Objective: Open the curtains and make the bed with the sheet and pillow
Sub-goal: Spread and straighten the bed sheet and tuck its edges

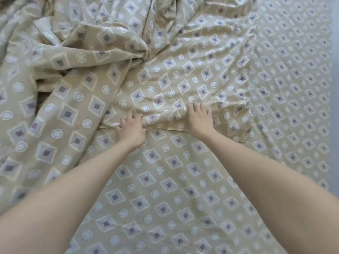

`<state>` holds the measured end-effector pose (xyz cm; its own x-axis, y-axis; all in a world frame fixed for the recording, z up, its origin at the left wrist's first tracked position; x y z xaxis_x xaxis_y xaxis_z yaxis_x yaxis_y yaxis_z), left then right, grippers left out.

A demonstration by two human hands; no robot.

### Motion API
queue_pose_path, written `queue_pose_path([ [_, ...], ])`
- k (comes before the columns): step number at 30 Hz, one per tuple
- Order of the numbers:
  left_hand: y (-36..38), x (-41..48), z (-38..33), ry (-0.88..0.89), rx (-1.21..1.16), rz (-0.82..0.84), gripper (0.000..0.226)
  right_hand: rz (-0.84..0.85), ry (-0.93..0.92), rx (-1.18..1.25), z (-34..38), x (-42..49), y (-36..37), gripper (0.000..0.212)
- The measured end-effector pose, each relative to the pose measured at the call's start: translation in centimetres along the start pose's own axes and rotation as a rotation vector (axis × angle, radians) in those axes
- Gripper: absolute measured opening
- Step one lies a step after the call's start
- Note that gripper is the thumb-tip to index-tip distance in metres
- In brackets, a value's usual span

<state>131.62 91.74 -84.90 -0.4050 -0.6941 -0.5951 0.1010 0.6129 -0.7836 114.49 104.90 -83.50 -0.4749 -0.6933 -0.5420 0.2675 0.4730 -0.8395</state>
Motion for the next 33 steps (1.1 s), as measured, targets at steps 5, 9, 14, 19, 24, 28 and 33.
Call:
queue_pose_path([
  [5,0.0,0.9,-1.2,0.133,0.179,-0.131,0.015,-0.127,-0.104,0.004,-1.0,1.5,-0.9,0.042],
  [9,-1.0,-1.0,-0.7,0.103,-0.028,-0.133,0.016,-0.220,-0.129,0.169,-0.8,-0.3,-3.2,0.021],
  [14,-4.8,-5.7,-1.1,0.094,-0.004,-0.184,0.031,-0.222,-0.109,0.075,0.0,-4.3,-6.2,0.022],
  [19,-5.7,-10.2,-1.5,0.125,0.037,-0.054,0.051,-0.079,-0.102,0.100,-0.4,-10.0,-6.6,0.027],
  [24,-5.7,-16.9,-1.4,0.189,0.009,0.042,0.021,0.207,-0.110,0.117,-0.8,-16.5,-4.2,0.093],
  [28,-5.4,-21.0,-1.2,0.215,-0.024,0.129,0.012,0.303,-0.093,0.151,-1.3,-21.7,-5.4,0.115],
  [33,-6.0,-27.4,-2.4,0.245,-0.118,0.235,0.040,0.299,-0.114,-0.110,-2.2,-28.0,-7.8,0.076],
])
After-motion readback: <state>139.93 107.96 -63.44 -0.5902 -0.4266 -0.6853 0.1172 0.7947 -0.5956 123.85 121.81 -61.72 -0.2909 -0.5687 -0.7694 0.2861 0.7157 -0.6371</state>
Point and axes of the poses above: each hand's wrist, its own x-axis towards the middle knuckle, its own y-axis out of the palm, z = x × y, the point moved 8 cm from there along x, towards the middle knuckle, and after that the axes turned 10 degrees about -y, right-handed, at the moved point
